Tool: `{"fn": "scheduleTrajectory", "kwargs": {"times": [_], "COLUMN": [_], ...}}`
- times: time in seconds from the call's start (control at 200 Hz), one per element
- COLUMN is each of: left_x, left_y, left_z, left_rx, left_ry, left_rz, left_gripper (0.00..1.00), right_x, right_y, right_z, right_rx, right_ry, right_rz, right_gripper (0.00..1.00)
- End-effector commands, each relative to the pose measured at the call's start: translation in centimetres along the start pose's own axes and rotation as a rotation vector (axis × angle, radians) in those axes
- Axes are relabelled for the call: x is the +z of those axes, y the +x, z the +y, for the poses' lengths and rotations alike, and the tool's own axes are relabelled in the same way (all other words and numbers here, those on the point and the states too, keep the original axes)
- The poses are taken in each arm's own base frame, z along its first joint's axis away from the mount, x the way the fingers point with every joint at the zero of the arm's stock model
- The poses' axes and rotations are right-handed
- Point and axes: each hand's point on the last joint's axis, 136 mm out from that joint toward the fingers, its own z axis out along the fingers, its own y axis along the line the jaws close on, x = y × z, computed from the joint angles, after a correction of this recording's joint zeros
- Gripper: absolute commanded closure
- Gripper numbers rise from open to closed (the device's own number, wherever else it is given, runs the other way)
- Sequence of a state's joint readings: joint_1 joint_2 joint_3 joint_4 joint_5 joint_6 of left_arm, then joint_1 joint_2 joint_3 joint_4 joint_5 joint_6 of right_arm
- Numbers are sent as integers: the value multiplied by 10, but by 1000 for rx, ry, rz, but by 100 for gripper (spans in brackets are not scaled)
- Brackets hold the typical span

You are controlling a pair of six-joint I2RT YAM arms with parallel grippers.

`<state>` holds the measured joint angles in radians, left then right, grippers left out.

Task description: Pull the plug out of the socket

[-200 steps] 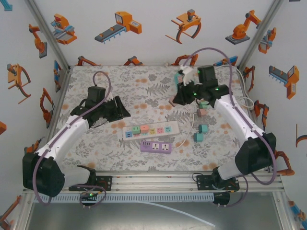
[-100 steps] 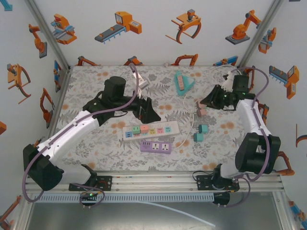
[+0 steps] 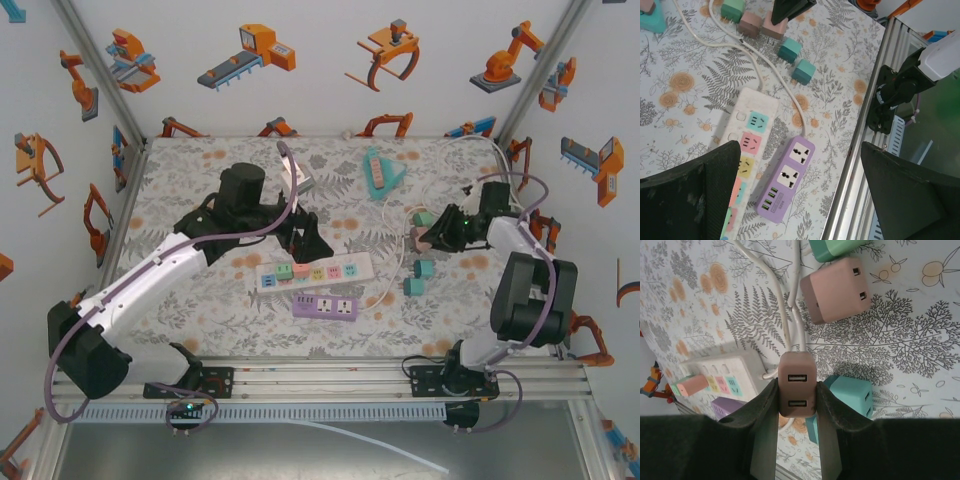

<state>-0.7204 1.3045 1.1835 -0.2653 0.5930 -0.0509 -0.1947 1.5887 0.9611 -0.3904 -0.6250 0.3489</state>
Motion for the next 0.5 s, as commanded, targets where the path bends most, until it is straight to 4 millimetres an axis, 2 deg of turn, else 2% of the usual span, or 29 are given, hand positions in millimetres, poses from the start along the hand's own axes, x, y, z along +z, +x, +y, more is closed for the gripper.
{"fn": "scheduleTrajectory", "kwargs": {"times": [0.0, 0.185, 0.265, 0.376, 0.496], "left_x": [-5, -2, 0, 2, 5], "left_y": [2, 5, 7, 6, 5], "left_z": [-1, 4, 6, 8, 11], "left_rx": [30, 22, 18, 17, 10], "left_ry": [-18, -33, -37, -41, -51], "left_rz": [2, 16, 22, 20, 20], "left_gripper": [3, 3, 3, 3, 3], "right_x": [13, 29, 32, 34, 34], "right_y": [-2, 7, 10, 12, 15], "right_z": [3, -11, -15, -20, -24], "right_rx": [19, 67, 71, 75, 80], "right_ry": [-66, -45, -27, -11, 12], "right_rz": [-9, 25, 30, 33, 42], "right_gripper": [90, 84, 78, 65, 61]}}
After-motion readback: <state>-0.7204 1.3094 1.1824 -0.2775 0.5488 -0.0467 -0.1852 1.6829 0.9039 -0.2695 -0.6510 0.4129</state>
